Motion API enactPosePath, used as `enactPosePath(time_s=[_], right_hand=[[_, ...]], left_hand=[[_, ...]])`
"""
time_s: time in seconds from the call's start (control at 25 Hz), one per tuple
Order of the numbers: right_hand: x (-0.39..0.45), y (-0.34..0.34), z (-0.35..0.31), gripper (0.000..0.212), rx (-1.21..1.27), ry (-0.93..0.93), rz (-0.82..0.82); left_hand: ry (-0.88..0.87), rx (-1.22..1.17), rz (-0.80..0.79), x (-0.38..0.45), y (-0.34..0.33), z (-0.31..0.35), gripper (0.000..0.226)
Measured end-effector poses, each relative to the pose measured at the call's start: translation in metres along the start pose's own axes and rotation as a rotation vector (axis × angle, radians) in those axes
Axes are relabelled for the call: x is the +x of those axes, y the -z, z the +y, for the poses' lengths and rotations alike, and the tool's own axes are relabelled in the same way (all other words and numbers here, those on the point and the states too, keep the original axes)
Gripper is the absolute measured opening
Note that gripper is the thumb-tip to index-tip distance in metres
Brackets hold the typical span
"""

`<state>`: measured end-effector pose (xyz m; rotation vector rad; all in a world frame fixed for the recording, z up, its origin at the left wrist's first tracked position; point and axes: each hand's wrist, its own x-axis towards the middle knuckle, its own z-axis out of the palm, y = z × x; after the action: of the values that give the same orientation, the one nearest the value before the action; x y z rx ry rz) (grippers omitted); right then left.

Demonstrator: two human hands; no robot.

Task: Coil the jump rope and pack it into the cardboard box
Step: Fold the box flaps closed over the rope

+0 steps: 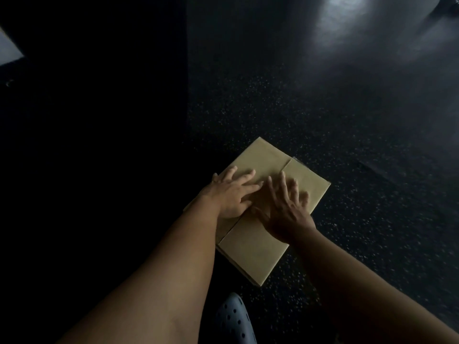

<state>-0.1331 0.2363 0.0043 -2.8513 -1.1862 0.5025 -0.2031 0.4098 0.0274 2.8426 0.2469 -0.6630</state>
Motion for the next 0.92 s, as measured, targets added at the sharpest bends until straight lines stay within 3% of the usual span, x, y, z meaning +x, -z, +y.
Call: enactPosePath(time_s=[0.2, 0.52, 0.72, 0.92], right_hand=[[0.011, -0.002, -0.003, 0.09, -0.106, 0.029, 0.001], [0.014, 0.003, -0.008, 0.082, -0.015, 0.007, -0.061], [0.004, 0.014, -0.012, 0.057, 0.003, 0.097, 0.057], [0.007, 0.005, -0.017, 0.056, 0.035, 0.045, 0.037]], left_hand=[[-0.013, 0.094, 0.041, 0.007, 0.003, 0.002, 0.068], [0.047, 0.094, 0.043, 0.005, 0.013, 0.021, 0.059], [0.063, 0.019, 0.097, -0.003, 0.023, 0.025, 0.048], [0.085, 0.047, 0.13, 0.001, 0.017, 0.028, 0.04]])
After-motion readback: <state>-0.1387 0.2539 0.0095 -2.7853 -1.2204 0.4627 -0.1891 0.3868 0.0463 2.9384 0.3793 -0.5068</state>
